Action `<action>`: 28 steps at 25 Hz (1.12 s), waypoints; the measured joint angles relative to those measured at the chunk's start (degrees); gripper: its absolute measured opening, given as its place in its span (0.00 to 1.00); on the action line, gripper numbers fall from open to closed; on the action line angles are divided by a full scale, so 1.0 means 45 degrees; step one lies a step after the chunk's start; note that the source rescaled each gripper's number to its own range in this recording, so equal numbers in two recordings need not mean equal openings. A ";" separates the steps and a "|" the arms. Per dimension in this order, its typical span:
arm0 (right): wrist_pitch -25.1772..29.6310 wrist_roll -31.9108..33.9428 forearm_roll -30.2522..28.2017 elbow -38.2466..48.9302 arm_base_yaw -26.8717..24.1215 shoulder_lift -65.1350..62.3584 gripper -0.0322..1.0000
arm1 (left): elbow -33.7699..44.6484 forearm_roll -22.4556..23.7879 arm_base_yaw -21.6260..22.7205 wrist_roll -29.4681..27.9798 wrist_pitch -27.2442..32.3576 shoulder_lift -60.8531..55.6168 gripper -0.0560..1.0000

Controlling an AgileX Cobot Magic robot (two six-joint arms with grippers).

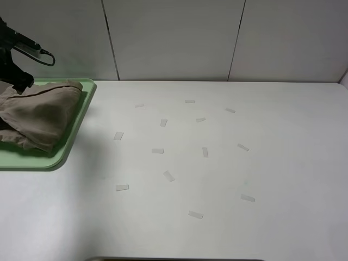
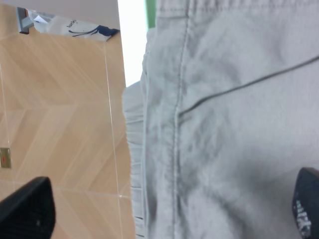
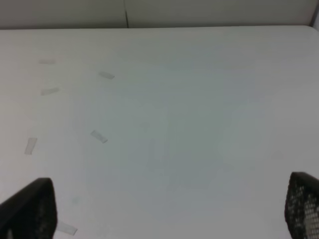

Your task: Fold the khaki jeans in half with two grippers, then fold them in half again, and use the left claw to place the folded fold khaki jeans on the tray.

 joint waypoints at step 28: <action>0.0000 0.0000 0.0000 0.0000 0.0000 0.0000 1.00 | 0.6410 -0.8278 -0.0838 0.2712 -0.1734 -1.2774 1.00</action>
